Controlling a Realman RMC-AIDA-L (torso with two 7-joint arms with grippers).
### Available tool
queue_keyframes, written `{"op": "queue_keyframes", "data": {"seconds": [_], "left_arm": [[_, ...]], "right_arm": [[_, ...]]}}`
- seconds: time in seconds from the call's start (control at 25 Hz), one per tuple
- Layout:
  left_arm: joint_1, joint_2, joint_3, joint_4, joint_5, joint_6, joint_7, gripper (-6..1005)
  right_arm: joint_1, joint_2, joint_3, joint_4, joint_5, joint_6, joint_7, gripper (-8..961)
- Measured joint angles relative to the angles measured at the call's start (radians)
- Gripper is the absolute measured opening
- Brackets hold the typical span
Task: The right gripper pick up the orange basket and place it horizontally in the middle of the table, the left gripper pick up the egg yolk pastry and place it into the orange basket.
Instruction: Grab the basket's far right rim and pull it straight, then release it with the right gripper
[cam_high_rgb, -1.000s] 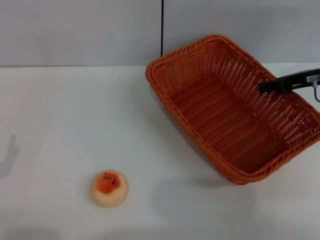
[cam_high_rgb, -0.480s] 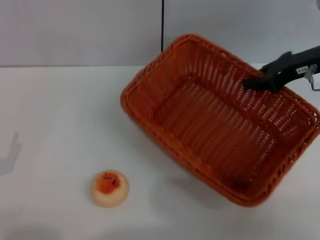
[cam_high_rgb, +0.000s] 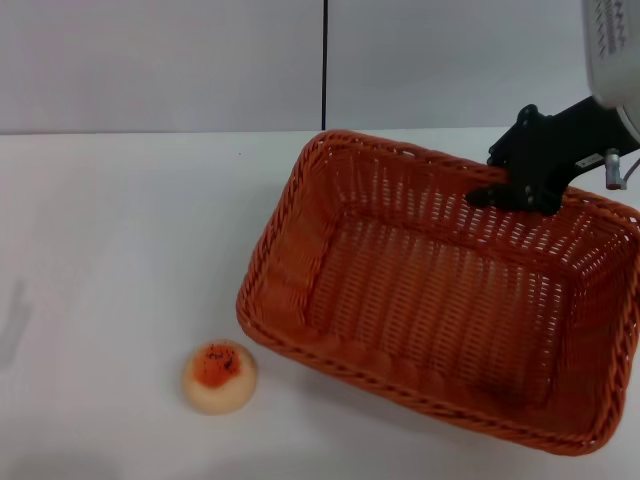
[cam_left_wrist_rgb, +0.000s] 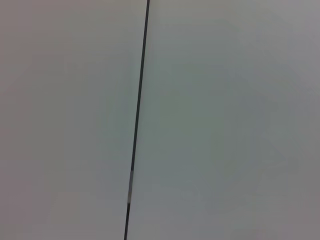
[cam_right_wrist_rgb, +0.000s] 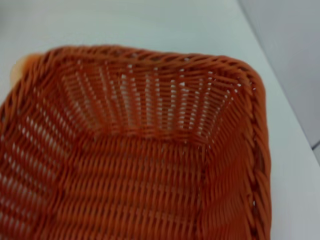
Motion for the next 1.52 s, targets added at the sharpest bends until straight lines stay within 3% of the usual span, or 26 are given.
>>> {"op": "queue_keyframes", "data": {"seconds": [0.16, 0.36, 0.48, 0.76, 1.2, 1.52], "left_arm": [[0.016, -0.001, 0.005, 0.000, 0.000, 0.015, 0.000, 757], [0.027, 0.000, 0.017, 0.001, 0.000, 0.029, 0.000, 755], [0.033, 0.000, 0.028, 0.001, 0.000, 0.047, 0.000, 754], [0.051, 0.001, 0.037, 0.002, 0.000, 0.068, 0.001, 751], [0.051, 0.000, 0.038, 0.000, 0.000, 0.076, 0.006, 747], [0.048, -0.001, 0.043, -0.001, 0.000, 0.083, 0.007, 744]], "right_arm": [[-0.001, 0.014, -0.046, -0.019, -0.036, -0.010, -0.080, 175], [-0.038, 0.056, -0.093, -0.126, -0.120, -0.063, -0.196, 181], [-0.065, 0.068, -0.115, -0.181, -0.134, -0.118, -0.256, 185], [-0.090, 0.069, -0.114, -0.203, -0.013, -0.185, -0.410, 194], [-0.086, 0.068, -0.101, -0.064, 0.154, -0.203, -0.527, 209], [-0.098, 0.068, 0.032, 0.015, 0.227, -0.196, -0.515, 219]]}}
